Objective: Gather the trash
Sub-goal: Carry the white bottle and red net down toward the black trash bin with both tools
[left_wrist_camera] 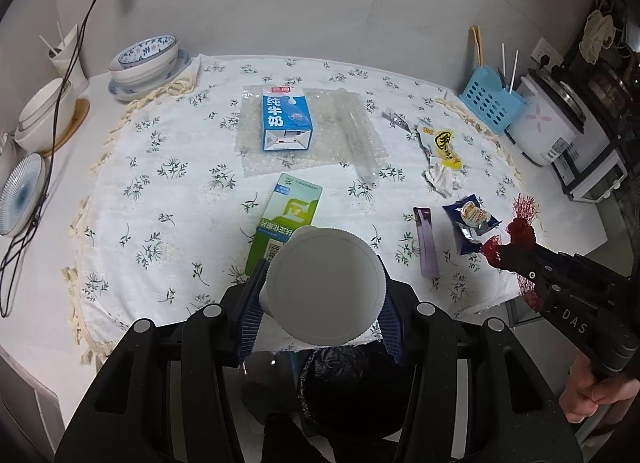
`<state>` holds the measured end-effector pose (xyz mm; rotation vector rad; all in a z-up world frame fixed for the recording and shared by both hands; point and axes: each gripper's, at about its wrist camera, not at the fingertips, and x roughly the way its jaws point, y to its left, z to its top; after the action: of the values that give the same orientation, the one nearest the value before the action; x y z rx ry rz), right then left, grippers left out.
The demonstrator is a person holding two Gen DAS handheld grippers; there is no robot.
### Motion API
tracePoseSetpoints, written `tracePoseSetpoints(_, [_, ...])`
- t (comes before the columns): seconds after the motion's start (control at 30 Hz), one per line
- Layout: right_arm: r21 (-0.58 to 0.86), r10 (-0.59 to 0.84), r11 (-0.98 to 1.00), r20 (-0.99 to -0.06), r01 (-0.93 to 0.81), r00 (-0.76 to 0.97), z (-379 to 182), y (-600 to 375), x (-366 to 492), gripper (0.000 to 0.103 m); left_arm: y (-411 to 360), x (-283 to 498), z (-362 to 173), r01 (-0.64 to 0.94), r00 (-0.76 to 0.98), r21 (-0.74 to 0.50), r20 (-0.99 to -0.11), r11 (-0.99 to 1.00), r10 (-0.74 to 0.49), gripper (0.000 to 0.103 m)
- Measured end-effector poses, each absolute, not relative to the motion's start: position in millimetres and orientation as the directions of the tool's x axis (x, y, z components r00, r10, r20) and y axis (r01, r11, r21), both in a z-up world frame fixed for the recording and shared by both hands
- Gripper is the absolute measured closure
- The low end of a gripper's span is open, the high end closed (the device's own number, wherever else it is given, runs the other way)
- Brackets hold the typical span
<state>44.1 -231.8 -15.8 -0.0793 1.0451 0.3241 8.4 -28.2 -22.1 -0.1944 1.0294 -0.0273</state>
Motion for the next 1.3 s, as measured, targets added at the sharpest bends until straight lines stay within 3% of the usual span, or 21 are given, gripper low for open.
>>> tracePoseSetpoints(1.3, [0.081,0.198,0.945,-0.913,-0.317,0.357,-91,-277,-35,0.079,-84,-77,-99,-0.049,0.461,-0.182,-0.877,0.982,-0.139,0.055])
